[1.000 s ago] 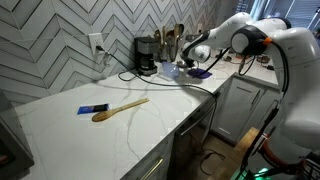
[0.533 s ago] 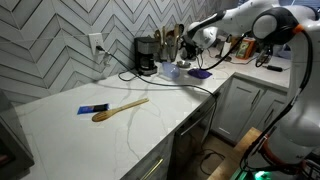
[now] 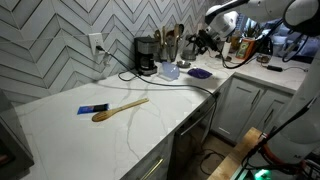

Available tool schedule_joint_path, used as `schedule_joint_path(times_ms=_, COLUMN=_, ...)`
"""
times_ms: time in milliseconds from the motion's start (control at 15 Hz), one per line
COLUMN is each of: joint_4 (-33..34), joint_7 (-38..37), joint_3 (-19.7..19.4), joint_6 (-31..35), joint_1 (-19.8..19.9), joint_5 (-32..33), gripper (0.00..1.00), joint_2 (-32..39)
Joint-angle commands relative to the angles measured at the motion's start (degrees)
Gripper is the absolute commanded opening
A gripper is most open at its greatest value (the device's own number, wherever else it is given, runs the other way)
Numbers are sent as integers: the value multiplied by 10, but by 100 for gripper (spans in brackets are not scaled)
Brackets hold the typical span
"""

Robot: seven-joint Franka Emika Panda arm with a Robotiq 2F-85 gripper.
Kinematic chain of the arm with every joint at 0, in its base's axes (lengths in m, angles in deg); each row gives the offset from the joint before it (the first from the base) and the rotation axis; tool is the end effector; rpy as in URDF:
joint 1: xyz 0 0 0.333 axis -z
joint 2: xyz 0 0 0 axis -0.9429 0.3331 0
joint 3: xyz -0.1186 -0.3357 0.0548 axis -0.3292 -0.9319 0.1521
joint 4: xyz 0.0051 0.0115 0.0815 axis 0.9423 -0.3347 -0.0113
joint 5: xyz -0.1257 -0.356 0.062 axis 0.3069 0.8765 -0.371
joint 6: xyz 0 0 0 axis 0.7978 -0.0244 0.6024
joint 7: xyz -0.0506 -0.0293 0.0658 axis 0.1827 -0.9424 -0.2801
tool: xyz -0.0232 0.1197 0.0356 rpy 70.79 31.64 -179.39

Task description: Pick up the silver bowl and put it on the right side of the kitchen counter

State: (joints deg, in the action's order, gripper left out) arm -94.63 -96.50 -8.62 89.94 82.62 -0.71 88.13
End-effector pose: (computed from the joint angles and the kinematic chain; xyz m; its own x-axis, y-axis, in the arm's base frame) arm 0.5953 -0.2143 0.5247 0.4744 -0.8737 0.1077 -0.6472 -0.4291 -0.6301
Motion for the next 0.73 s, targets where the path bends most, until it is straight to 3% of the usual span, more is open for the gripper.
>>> schedule_joint_path(times_ms=0, joint_4=-79, joint_7=140, joint_3=-8, joint_6=-53, joint_1=14, joint_5=-12, gripper=100, joint_2=-76)
schedule_joint_path(times_ms=400, joint_4=-155, joint_7=373, joint_3=-52, joint_6=-151, joint_1=22, joint_5=-6, gripper=100, joint_2=-146)
schedule_joint_path(times_ms=467, joint_4=-112, joint_7=306, joint_3=-45, joint_6=-129, joint_1=13, joint_5=-1, gripper=100, joint_2=-110)
schedule_joint_path(times_ms=667, joint_4=-136, joint_7=354, joint_3=-56, joint_6=-144, joint_1=15, joint_5=-1, gripper=100, joint_2=-131)
